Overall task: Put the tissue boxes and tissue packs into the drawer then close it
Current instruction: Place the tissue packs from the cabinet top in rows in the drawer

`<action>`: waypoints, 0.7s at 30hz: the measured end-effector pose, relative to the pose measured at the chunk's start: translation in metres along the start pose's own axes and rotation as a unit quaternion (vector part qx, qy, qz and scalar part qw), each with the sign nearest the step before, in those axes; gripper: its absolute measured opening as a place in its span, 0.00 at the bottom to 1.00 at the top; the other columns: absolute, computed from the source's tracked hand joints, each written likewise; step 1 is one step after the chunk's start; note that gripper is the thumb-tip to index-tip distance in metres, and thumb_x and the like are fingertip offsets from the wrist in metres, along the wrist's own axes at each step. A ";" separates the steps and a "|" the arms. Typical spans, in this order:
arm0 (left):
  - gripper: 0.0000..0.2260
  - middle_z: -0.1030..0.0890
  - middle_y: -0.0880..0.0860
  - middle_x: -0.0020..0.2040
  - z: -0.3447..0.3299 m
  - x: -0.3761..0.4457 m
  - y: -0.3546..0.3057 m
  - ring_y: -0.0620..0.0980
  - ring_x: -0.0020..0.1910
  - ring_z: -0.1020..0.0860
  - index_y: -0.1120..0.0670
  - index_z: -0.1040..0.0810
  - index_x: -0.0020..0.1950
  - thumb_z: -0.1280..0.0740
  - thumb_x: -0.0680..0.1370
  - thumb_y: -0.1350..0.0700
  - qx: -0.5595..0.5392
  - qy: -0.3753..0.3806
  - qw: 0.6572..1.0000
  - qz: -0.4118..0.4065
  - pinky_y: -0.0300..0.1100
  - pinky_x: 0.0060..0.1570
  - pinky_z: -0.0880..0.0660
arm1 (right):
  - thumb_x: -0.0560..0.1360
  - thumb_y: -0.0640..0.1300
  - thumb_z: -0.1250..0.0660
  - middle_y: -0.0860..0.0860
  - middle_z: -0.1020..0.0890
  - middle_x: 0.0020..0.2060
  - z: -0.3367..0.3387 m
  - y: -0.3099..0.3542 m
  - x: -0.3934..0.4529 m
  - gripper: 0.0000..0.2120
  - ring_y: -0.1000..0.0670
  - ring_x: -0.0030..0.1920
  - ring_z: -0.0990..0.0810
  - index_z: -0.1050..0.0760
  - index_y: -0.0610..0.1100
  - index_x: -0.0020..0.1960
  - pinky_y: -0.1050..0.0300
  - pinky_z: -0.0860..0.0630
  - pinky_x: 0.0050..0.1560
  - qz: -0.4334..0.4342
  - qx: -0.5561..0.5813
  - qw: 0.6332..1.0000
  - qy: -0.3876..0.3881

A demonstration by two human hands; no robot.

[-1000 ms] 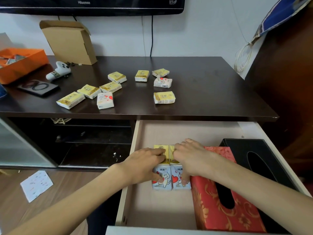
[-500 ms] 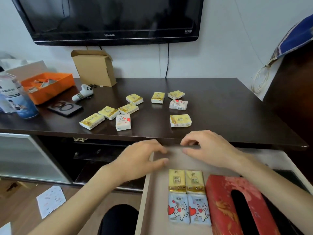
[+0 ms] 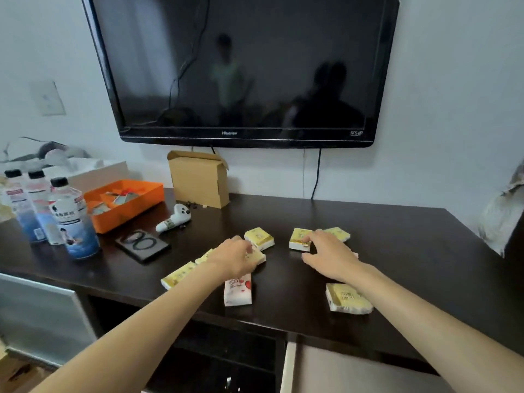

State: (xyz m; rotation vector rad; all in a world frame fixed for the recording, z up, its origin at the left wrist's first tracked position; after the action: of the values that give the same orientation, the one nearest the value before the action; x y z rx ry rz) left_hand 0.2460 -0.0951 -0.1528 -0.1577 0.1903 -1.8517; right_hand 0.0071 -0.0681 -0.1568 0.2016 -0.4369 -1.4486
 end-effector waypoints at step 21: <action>0.30 0.32 0.47 0.62 -0.015 0.001 -0.044 0.48 0.57 0.27 0.46 0.34 0.67 0.24 0.68 0.52 -0.134 -0.071 0.987 -0.046 0.38 0.48 0.30 | 0.69 0.45 0.19 0.51 0.29 0.71 0.009 -0.039 0.028 0.47 0.49 0.69 0.28 0.44 0.55 0.79 0.49 0.24 0.62 0.036 0.042 0.996 -0.074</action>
State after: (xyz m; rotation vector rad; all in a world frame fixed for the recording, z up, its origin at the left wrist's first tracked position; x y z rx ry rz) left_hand 0.2013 -0.0829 -0.1577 -0.4911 0.3371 -1.8916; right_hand -0.0306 -0.0993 -0.1593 0.1455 -0.6210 -1.3799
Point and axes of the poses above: each hand's wrist, its own x-axis towards the middle knuckle, its own z-axis out of the back of the hand, y = z × x, the point moved 1 cm from there along x, towards the middle knuckle
